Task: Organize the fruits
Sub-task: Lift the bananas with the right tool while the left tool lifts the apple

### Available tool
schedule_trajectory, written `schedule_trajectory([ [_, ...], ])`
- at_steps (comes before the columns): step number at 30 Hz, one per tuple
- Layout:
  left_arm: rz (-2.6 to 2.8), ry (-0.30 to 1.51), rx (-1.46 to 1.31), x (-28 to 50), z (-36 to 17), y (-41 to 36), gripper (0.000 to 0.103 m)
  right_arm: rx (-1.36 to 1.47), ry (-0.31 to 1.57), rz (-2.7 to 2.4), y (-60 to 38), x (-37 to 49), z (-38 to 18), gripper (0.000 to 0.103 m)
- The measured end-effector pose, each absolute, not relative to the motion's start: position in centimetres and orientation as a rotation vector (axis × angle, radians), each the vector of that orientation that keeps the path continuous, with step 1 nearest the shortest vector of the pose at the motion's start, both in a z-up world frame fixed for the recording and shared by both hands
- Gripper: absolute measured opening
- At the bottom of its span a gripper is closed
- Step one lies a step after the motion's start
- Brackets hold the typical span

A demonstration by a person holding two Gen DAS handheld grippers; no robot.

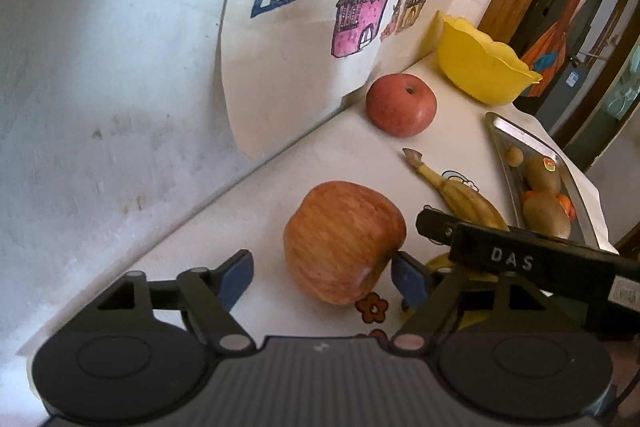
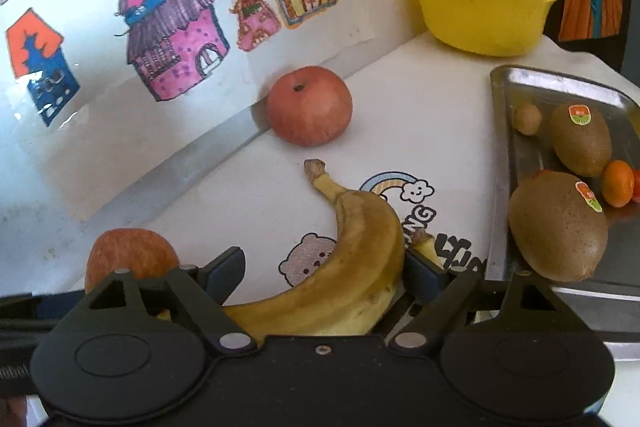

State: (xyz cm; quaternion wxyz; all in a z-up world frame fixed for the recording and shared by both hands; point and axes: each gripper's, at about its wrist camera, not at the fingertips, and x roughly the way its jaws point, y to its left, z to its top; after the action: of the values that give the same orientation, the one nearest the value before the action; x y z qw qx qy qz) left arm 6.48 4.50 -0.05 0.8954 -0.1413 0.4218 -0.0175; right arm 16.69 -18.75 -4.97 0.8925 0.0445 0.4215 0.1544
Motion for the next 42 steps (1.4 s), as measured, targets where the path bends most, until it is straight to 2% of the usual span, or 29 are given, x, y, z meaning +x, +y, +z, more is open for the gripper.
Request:
schedule_trajectory([
  [5, -0.041, 0.847, -0.229, 6.4, 0.2, 4.3, 0.084, 0.100, 0.843, 0.327, -18.8, 16.6, -5.2, 0.085],
  [10, -0.057, 0.835, -0.198, 6.3, 0.3, 4.2, 0.085, 0.008, 0.832, 0.339, -18.0, 17.5, -5.4, 0.078],
  [13, -0.077, 0.826, -0.180, 6.5, 0.3, 4.3, 0.084, 0.000, 0.832, 0.321, -18.0, 17.8, -5.4, 0.070],
  [15, -0.090, 0.817, -0.172, 6.6, 0.4, 4.3, 0.082, -0.001, 0.822, 0.294, -18.1, 17.6, -5.4, 0.059],
  [16, -0.098, 0.815, -0.169, 6.7, 0.4, 4.3, 0.081, -0.008, 0.815, 0.283, -18.2, 17.4, -5.5, 0.057],
  [20, -0.139, 0.823, -0.158, 7.1, 0.2, 3.8, 0.072, -0.005, 0.798, 0.279, -18.2, 17.2, -5.5, 0.057],
  [22, -0.142, 0.831, -0.158, 7.2, 0.1, 3.5, 0.064, 0.000, 0.796, 0.284, -18.2, 17.1, -5.5, 0.057],
  [34, -0.126, 0.825, -0.168, 7.7, 0.0, 3.4, 0.063, 0.024, 0.769, 0.250, -17.8, 16.4, -5.7, 0.057],
  [39, -0.122, 0.814, -0.166, 7.8, 0.0, 3.2, 0.060, 0.059, 0.789, 0.218, -18.2, 16.1, -5.5, 0.055],
  [42, -0.124, 0.810, -0.146, 7.9, 0.0, 2.9, 0.059, 0.039, 0.798, 0.217, -17.9, 16.3, -5.5, 0.061],
])
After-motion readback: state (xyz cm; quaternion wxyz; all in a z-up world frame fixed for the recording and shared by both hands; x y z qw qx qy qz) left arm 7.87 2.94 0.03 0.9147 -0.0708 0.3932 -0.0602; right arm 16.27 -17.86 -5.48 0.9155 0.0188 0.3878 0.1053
